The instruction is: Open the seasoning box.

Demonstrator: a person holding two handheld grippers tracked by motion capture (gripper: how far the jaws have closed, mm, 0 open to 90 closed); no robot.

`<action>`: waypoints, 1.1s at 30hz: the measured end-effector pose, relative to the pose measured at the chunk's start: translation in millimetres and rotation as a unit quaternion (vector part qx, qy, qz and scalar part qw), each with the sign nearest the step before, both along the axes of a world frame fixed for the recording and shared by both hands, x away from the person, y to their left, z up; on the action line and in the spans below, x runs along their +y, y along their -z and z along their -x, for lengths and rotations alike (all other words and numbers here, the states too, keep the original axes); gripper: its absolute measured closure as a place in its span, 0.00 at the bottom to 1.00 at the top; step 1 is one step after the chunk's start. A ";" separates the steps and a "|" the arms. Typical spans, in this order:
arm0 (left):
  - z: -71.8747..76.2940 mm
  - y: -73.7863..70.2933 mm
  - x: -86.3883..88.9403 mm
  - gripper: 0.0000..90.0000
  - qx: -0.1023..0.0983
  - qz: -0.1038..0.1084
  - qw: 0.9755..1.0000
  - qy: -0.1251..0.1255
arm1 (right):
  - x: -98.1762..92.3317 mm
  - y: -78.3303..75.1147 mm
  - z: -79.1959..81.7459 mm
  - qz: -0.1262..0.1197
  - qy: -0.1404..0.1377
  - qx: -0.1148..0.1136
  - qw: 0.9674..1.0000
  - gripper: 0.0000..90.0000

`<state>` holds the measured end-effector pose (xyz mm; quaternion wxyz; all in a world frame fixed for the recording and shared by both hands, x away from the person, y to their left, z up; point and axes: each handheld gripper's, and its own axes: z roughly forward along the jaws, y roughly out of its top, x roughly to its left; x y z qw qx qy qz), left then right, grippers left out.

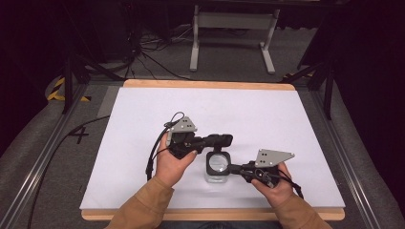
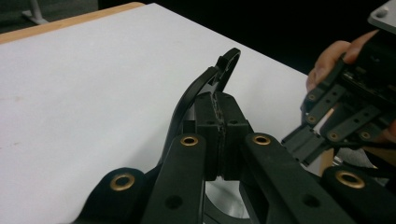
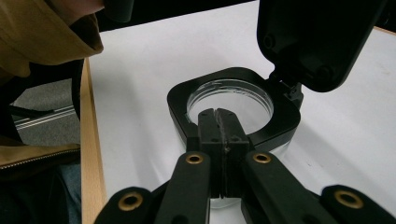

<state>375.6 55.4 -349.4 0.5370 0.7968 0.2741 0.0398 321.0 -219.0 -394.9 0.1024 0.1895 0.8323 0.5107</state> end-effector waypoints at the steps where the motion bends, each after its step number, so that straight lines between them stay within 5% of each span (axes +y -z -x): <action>1: -0.5 -0.1 -0.5 0.99 0.005 0.000 1.000 -0.006 | -0.1 -0.1 0.1 -0.001 0.000 0.002 1.000 1.00; 12: -11.0 6.4 -3.7 0.99 0.009 0.006 0.999 -0.049 | -0.1 0.5 0.6 -0.001 0.001 -0.002 1.000 1.00; 20: -11.5 6.5 -2.4 0.99 0.011 0.002 0.999 -0.049 | 0.3 0.2 1.1 0.001 0.001 -0.006 1.000 1.00; 23: -10.4 5.3 -1.1 0.99 0.016 0.016 0.999 -0.044 | 0.6 0.1 1.4 0.001 0.003 -0.004 1.000 1.00; 33: 5.1 -11.4 15.4 0.89 -0.005 0.027 0.999 -0.032 | 2.6 -3.0 2.4 0.012 0.009 -0.006 1.000 1.00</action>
